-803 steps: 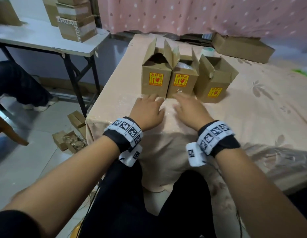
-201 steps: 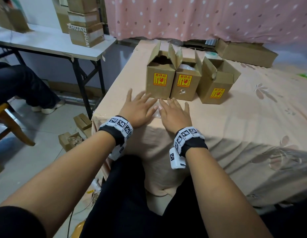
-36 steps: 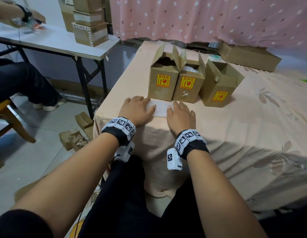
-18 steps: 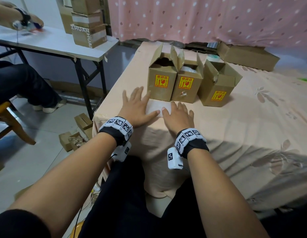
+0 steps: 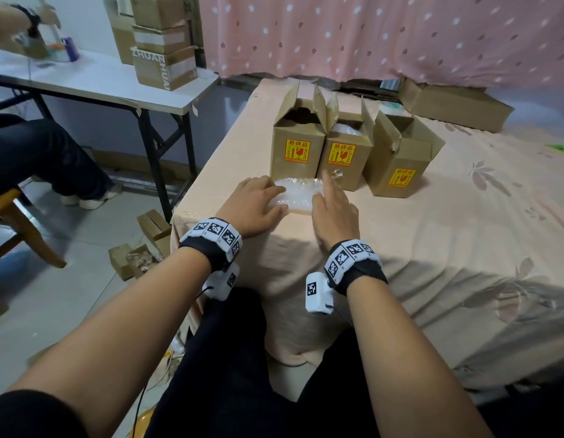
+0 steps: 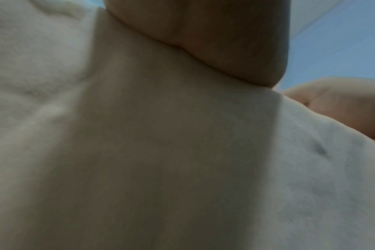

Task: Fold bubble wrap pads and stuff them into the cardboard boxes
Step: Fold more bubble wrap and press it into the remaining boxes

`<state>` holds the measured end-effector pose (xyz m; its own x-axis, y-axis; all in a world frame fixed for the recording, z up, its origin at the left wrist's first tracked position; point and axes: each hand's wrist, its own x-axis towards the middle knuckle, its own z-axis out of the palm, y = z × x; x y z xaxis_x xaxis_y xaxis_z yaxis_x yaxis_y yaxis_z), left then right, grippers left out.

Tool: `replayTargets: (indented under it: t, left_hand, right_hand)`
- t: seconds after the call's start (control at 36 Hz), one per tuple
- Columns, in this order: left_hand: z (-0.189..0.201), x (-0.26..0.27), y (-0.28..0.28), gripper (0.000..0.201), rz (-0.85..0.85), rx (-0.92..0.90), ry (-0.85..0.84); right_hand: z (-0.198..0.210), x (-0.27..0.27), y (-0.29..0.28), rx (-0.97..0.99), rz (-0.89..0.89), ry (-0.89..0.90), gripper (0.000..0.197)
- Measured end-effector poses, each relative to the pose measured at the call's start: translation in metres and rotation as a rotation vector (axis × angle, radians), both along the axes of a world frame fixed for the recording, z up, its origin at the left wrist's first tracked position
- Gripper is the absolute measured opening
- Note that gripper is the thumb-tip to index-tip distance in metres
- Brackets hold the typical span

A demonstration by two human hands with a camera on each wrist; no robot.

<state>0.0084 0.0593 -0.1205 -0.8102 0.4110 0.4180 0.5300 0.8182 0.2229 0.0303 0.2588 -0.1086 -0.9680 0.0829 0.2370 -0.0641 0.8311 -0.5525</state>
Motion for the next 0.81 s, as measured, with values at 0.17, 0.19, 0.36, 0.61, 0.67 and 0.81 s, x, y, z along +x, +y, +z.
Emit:
replayTargets:
  t: [0.17, 0.19, 0.36, 0.61, 0.67, 0.81]
  left_hand:
    - [-0.0029, -0.0002, -0.0008, 0.046, 0.007, 0.04, 0.05]
    - [-0.0034, -0.0006, -0.0011, 0.047, 0.007, 0.031, 0.051]
    - [-0.0057, 0.0002, -0.0001, 0.058, 0.035, -0.049, 0.04]
    - [-0.0003, 0.0059, 0.0018, 0.056, 0.083, -0.049, 0.016]
    - [0.0008, 0.0062, 0.0013, 0.056, 0.089, -0.042, 0.007]
    - [0.0027, 0.0059, 0.0013, 0.054, 0.102, -0.036, -0.007]
  right_hand:
    - [-0.0006, -0.002, 0.0021, 0.022, 0.007, 0.01, 0.059]
    - [-0.0009, -0.0018, 0.002, 0.039, 0.01, 0.004, 0.058]
    - [0.0006, 0.0006, 0.0012, 0.116, 0.049, -0.072, 0.057]
    - [0.0006, 0.0027, -0.0017, 0.248, 0.069, -0.141, 0.075]
    - [0.0011, 0.0031, -0.0011, 0.21, 0.054, -0.093, 0.069]
    - [-0.0006, 0.0044, 0.0011, 0.195, 0.037, 0.006, 0.056]
